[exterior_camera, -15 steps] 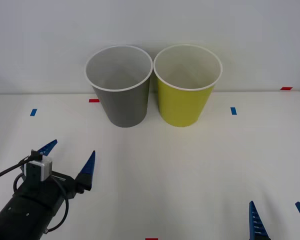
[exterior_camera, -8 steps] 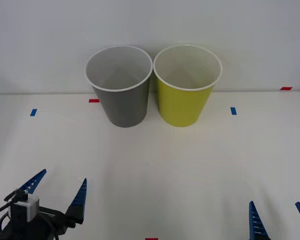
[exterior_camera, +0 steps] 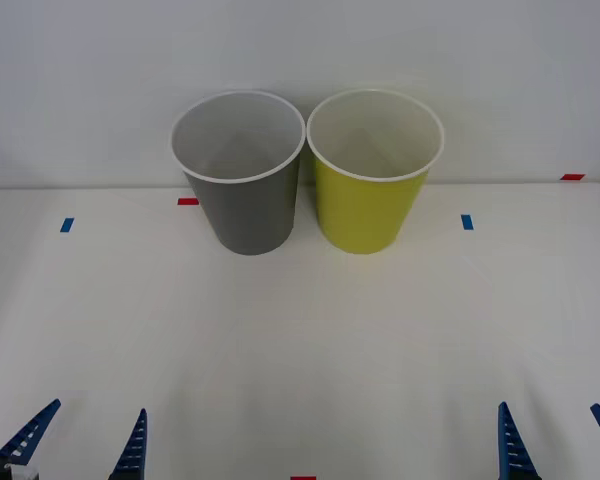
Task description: Put cans in the gray bin and PET bottles in the light green bin.
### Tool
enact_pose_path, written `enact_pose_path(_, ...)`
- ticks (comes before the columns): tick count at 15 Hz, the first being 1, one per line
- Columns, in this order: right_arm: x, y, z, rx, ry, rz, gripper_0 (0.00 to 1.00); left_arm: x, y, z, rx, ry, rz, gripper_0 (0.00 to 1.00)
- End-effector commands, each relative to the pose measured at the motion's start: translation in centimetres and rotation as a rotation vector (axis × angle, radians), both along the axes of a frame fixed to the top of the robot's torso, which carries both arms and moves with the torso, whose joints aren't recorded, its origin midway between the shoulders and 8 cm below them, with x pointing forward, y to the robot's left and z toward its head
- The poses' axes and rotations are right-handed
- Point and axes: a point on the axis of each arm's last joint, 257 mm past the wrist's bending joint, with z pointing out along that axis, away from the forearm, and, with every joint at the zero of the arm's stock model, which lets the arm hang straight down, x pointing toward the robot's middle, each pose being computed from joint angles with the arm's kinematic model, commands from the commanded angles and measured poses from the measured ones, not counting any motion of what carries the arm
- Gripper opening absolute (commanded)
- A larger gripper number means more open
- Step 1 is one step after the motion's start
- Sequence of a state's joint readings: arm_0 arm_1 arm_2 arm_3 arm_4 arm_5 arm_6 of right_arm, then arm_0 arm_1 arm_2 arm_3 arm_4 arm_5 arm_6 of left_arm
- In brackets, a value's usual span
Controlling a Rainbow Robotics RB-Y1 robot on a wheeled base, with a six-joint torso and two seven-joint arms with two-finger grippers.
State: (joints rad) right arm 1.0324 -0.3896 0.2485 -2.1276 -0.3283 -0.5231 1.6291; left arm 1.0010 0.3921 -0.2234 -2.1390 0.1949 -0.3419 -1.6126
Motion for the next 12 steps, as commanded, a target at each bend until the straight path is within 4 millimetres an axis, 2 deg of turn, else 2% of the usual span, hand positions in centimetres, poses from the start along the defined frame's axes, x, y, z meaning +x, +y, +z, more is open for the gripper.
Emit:
enact_pose_path(1,0.0,0.0,0.0,0.0,0.0,0.0,0.99,-1.43,0.68,-0.27,-0.004,0.009,0.023,1.0)
enact_pose_path(3,0.0,0.0,0.0,0.0,0.0,0.0,0.99,-1.92,0.82,-0.41,-0.006,0.016,0.031,1.0)
enact_pose_path(12,0.0,0.0,0.0,0.0,0.0,0.0,0.99,-1.92,0.82,-0.41,-0.006,0.016,0.031,1.0)
